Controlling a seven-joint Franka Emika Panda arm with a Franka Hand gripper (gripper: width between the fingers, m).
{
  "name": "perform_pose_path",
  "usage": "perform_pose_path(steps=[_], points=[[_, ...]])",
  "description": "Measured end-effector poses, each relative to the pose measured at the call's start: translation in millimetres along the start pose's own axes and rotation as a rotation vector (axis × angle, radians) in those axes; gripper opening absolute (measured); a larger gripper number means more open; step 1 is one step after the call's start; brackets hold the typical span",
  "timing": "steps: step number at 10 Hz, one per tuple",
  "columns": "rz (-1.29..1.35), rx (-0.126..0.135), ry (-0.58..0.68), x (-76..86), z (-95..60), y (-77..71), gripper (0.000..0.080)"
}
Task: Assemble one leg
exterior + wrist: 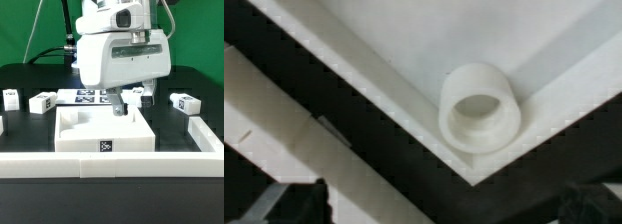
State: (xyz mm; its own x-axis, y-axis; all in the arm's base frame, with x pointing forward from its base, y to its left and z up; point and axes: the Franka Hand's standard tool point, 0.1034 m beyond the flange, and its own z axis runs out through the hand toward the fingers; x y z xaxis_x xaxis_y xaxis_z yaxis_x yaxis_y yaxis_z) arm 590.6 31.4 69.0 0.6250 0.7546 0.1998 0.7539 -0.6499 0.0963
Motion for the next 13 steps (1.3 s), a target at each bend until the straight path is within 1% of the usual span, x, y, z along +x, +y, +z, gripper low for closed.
perform_pose_path(steps=[8,9,10,11,12,13], points=[[0.000,0.000,0.000,-0.2,0.0,0.1,0.0649],[-0.035,0.001,-0.005,-2.9,0.9,-0.6,0.0649],[-0.193,0.017,-0.024,-16.0,5.7,-7.4,0.0649],[-0.262,0.048,-0.052,-24.3,8.4,-15.7,0.0649],[-0.348,0.068,-0.080,-26.4,7.0,-20.9,0.0649],[-0.431,0.079,-0.109,-27.0,3.0,-25.1,0.0649]])
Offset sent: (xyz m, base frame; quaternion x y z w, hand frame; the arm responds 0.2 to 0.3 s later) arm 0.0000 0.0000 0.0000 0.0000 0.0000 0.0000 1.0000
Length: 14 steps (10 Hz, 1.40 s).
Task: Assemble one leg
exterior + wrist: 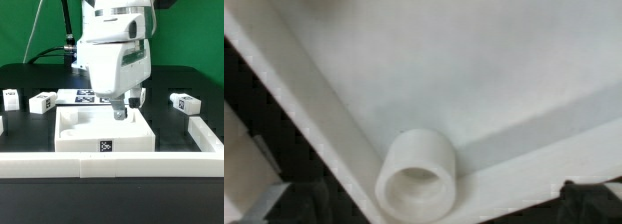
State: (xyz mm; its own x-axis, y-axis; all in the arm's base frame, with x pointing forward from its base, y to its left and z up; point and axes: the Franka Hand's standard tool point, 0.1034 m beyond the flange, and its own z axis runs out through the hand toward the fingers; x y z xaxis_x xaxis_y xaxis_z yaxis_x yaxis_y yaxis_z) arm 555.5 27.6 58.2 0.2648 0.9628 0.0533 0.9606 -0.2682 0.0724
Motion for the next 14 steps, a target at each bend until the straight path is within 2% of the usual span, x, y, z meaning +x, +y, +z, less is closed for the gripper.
perform_pose_path(steps=[1,6,7,9,11,12,14], points=[[-0.027,0.010,-0.015,1.3,-0.7,-3.3,0.0649],[-0.040,0.014,-0.017,-1.5,2.1,-4.7,0.0649],[-0.190,0.000,-0.020,-8.0,4.0,-11.6,0.0649],[-0.353,0.010,-0.039,-20.4,10.2,-35.8,0.0649],[-0.419,0.013,-0.053,-30.4,13.2,-52.0,0.0649],[-0.407,0.027,-0.060,-39.5,15.1,-57.8,0.0649],[-0.410,0.024,-0.058,-36.9,15.2,-56.2,0.0649]])
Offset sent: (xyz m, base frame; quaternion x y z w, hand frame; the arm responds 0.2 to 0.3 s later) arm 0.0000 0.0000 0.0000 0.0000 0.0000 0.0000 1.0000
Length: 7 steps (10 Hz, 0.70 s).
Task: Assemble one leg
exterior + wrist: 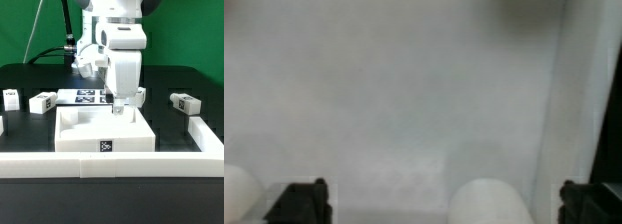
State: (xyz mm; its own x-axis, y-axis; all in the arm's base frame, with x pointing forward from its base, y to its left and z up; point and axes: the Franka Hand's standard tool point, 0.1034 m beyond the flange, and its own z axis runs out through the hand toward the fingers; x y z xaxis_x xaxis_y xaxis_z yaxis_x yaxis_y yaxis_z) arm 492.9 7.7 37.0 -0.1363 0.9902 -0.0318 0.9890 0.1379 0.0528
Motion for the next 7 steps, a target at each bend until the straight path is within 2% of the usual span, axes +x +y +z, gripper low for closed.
perform_pose_path(steps=[2,3,4,7], points=[[0.001,0.003,0.001,-1.0,1.4,-2.1,0.0649],[-0.006,0.002,0.005,-5.2,5.5,-11.4,0.0649],[0.002,0.022,0.007,-7.2,10.4,-23.5,0.0649],[0.003,0.040,0.016,-4.0,18.8,-34.7,0.0649]])
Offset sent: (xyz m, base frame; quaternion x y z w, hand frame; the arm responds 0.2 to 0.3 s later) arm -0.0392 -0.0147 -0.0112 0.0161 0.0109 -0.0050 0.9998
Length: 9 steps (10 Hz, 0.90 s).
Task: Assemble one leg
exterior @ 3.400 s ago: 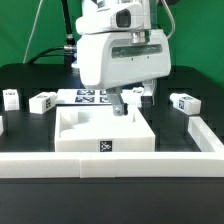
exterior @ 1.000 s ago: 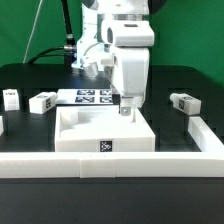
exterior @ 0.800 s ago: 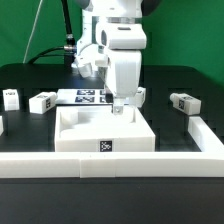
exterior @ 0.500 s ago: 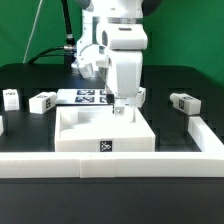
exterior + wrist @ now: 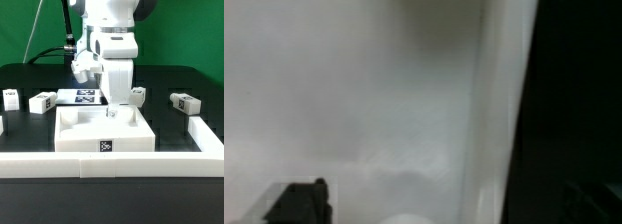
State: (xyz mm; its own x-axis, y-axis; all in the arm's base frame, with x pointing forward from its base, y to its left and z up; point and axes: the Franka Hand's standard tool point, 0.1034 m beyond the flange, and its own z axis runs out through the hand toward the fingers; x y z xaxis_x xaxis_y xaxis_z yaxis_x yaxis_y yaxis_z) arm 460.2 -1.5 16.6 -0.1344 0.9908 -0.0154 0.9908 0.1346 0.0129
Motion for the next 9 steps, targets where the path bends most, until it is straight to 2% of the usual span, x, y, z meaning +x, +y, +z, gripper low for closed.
perform_pose_path(steps=[3,4,5,6,7,8,9], points=[[0.000,0.012,0.007,1.9,8.8,-0.3,0.0649],[0.000,0.012,0.007,1.8,8.9,-0.6,0.0527],[0.000,0.012,0.007,1.8,9.0,-0.6,0.0527],[0.000,0.012,0.007,1.9,9.0,-0.7,0.0391],[0.000,0.013,0.007,1.9,9.1,-0.9,0.0206],[0.000,0.014,0.007,2.0,9.3,-1.2,0.0079],[0.003,0.014,0.007,1.7,9.4,-1.5,0.0079]])
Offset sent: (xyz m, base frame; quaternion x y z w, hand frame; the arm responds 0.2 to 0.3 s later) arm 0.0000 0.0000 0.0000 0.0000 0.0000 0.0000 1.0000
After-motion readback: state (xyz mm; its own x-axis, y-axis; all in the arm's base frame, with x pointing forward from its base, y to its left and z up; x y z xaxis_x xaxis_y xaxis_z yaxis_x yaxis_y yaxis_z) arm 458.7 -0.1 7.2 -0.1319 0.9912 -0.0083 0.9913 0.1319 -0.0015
